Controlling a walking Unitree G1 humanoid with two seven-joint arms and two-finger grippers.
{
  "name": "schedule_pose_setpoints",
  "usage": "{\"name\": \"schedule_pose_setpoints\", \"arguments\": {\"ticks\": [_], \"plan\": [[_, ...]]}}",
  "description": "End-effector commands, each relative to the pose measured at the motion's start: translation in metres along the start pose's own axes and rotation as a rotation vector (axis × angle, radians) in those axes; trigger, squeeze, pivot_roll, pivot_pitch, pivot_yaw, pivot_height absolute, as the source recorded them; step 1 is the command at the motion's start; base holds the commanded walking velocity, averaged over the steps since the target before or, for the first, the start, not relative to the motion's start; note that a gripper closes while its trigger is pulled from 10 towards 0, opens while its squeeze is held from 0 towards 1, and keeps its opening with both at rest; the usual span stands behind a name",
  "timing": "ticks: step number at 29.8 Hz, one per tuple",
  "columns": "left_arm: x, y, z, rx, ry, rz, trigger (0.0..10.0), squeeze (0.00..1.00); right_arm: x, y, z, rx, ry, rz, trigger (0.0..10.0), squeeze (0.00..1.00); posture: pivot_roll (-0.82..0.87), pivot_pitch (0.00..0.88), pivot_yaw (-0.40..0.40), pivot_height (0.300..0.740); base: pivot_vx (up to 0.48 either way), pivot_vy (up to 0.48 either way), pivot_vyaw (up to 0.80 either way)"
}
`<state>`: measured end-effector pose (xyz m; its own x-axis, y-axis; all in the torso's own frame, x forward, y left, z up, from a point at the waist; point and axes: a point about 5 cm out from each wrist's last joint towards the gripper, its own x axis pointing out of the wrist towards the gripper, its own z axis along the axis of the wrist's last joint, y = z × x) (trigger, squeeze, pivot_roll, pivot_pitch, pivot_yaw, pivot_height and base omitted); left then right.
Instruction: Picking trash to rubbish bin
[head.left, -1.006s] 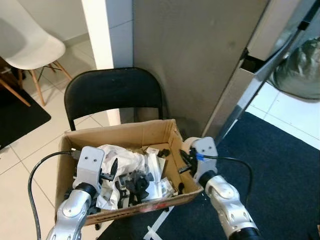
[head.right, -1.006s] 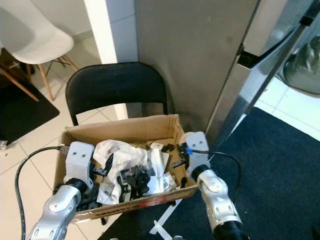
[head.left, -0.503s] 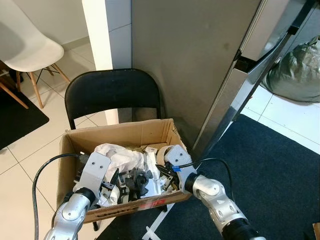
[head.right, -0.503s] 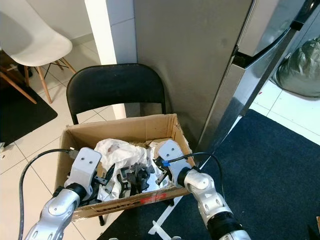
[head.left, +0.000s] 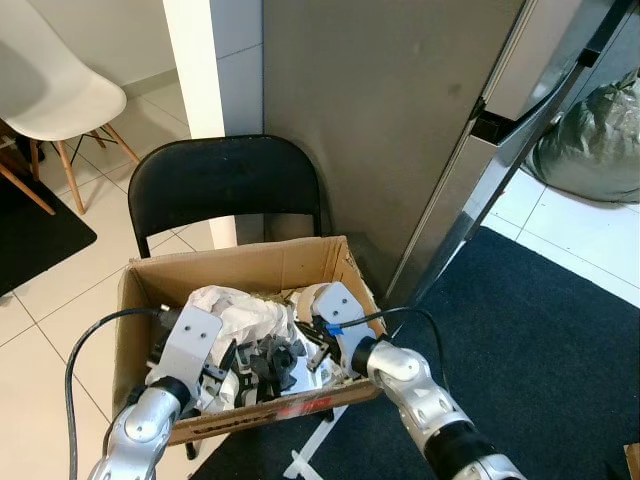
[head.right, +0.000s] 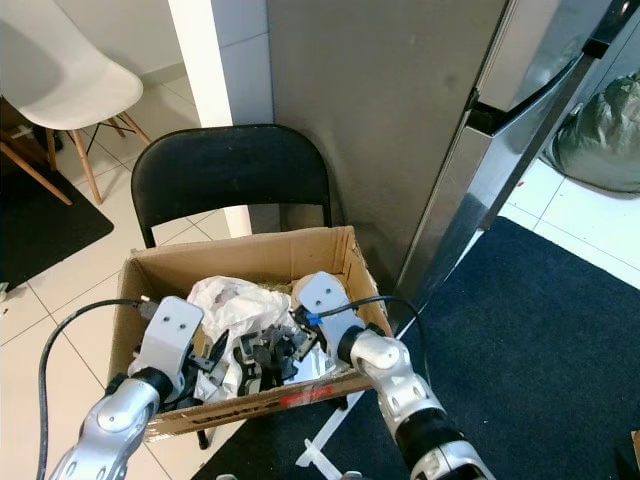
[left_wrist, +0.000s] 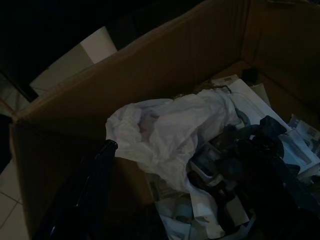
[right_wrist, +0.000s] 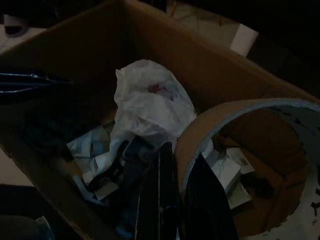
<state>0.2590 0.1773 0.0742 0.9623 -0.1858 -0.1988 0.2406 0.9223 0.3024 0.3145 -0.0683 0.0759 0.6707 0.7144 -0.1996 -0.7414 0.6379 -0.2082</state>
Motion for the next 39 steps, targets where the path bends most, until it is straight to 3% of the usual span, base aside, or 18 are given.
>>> {"name": "schedule_pose_setpoints", "arguments": {"ticks": [1,17,39], "plan": [[-0.002,-0.004,-0.01,0.005,0.044,-0.012,10.0,0.0,0.0,0.002,-0.006,0.003,0.027,-0.004,10.0,0.0,0.04,0.165,-0.076,0.74,0.0,0.0,0.0],[-0.002,-0.003,-0.01,0.016,0.047,0.009,10.0,0.0,0.015,-0.003,0.001,0.053,0.023,-0.089,10.0,0.0,0.05,0.19,-0.099,0.74,0.0,0.0,0.0],[-0.011,-0.002,-0.012,0.002,0.05,0.03,10.0,0.0,0.017,0.008,-0.004,0.067,0.023,-0.038,10.0,0.0,0.04,0.237,-0.09,0.74,0.0,0.0,0.0]]}}
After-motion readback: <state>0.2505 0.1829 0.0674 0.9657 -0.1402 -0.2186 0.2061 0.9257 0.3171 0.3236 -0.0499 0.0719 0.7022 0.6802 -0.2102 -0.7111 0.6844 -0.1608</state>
